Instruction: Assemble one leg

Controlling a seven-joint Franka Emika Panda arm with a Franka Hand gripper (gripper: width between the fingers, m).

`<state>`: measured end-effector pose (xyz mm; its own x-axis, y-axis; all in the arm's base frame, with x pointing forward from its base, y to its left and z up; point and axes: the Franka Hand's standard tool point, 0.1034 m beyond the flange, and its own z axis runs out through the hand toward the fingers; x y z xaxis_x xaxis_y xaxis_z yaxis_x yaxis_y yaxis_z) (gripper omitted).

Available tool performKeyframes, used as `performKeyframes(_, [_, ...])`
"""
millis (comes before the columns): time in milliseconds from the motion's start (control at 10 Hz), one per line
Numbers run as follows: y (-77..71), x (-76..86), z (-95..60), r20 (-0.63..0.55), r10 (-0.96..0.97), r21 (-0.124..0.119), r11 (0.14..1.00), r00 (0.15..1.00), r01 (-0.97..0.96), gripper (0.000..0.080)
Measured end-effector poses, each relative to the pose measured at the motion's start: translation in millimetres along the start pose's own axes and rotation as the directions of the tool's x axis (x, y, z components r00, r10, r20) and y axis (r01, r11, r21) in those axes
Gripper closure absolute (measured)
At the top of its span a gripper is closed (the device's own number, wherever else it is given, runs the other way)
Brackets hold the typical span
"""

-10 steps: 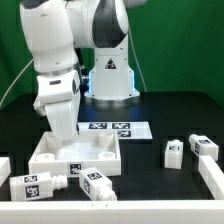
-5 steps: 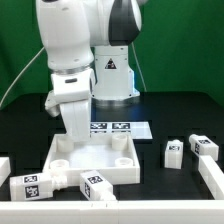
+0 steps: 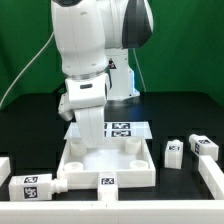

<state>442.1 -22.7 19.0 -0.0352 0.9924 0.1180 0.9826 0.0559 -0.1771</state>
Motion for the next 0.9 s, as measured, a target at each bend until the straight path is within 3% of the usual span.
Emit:
performKeyframes(400, [0.2,6.0,0.8,-0.010,0.018,0.062,0.998,1.000,-0.018,0.0741])
performKeyframes(900, [-0.4,15.3,0.3,-0.010,0.029,0.066,0.997,1.000,-0.028,0.0739])
